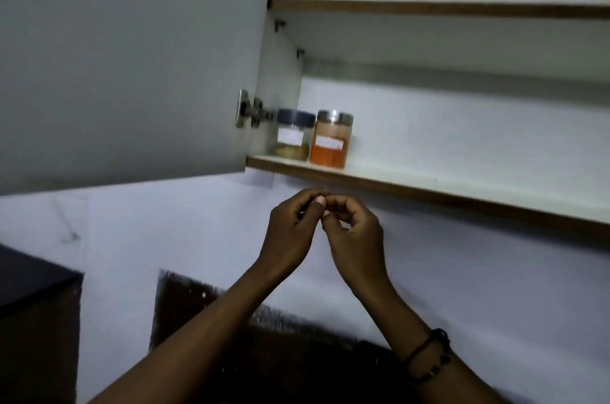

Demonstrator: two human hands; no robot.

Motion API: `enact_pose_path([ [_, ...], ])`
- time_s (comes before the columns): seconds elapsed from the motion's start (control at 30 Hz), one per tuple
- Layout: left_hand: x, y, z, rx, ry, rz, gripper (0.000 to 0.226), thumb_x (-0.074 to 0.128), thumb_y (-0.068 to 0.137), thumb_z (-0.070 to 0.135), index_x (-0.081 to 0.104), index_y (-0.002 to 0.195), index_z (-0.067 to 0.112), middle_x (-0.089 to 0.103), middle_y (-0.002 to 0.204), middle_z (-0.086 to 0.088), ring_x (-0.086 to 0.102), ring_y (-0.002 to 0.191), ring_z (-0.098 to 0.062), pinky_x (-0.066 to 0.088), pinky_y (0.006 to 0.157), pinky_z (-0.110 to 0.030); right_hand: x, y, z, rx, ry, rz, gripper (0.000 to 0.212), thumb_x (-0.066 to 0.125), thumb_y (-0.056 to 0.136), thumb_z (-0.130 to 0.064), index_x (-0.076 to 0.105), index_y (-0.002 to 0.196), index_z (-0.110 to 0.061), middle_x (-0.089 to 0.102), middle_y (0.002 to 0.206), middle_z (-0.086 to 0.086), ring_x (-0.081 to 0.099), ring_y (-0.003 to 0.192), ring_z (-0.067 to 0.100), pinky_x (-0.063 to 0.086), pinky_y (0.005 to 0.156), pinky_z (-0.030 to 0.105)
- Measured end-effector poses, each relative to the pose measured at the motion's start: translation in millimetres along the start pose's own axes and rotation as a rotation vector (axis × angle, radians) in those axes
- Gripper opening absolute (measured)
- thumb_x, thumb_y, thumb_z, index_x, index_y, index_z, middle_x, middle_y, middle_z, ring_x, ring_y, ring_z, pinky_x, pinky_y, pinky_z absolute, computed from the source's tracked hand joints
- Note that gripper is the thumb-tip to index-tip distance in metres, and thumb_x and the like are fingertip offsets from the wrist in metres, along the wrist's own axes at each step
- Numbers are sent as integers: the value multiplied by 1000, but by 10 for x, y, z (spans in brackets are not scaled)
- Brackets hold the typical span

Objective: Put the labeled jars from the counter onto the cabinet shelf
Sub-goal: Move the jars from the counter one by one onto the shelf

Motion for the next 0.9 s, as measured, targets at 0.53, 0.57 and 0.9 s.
enact_pose_path([
  [0.53,421,-3216,-2268,-510,258,-435,27,52,100,18,72,119,19,74,111,4,66,99,2,53,88,-17,514,-3332,2372,690,-235,-211,23,52,90,-14,58,96,-35,64,95,-8,62,89,7,46,74,16],
  [0.57,438,-3359,-2349,-522,275,-470,27,51,100,18,72,118,19,75,111,4,67,98,-2,54,87,-22,551,-3474,2450,704,-248,-234,22,52,90,-13,60,98,-32,64,99,-4,61,92,9,47,77,21],
  [0.9,312,-4066,-2944,-797,514,-678,57,53,99,21,35,151,2,42,153,-18,40,142,-30,30,117,-37,817,-4402,2912,935,-454,-608,46,60,88,-27,45,131,-20,37,135,8,52,112,22,44,88,26],
])
Point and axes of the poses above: each hand's wrist, its own y-axis towards the middle knuckle, its own x-axis out of the palm, z = x × y, the point moved 10 cm from there along y, towards the middle knuckle
